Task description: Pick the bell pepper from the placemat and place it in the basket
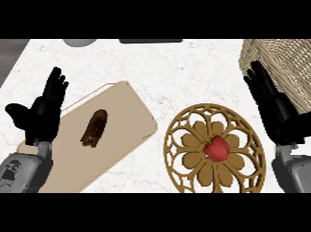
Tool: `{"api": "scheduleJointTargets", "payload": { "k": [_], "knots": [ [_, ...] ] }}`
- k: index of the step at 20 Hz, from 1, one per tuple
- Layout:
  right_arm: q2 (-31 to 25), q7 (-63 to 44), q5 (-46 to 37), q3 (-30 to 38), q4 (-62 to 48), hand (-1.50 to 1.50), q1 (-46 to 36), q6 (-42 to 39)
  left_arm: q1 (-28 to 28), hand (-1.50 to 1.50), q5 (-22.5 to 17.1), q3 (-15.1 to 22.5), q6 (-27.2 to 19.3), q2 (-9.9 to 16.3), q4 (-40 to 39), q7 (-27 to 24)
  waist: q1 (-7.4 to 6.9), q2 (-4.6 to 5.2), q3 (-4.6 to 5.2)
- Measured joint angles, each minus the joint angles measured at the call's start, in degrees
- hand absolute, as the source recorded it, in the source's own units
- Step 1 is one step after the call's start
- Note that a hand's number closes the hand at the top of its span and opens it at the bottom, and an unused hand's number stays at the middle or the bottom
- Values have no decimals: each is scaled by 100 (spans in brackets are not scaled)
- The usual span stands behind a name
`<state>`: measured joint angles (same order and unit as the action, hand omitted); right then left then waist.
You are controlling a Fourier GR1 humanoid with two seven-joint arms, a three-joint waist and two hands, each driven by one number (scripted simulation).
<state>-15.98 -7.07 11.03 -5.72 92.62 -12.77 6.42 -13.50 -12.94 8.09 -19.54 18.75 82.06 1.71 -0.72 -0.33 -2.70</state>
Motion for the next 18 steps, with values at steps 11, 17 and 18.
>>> {"api": "scheduleJointTargets", "payload": {
  "k": [11, 17, 18],
  "knots": [
    [-227, 1394, 258, -1695, 1045, -150, -1884, -3157, -85, 0, -41, 262, 600, 295, -283, 498, -500, 41, 235],
    [-475, 3042, -1244, -2847, 1904, -150, -1132, -3655, 126, 0, -296, -35, 897, 572, -409, 596, -96, 27, 247],
    [-560, 3149, -1521, -3003, 2066, -150, -939, -3621, 156, 0, -315, -70, 918, 604, -376, 645, -49, 21, 251]
  ]
}}
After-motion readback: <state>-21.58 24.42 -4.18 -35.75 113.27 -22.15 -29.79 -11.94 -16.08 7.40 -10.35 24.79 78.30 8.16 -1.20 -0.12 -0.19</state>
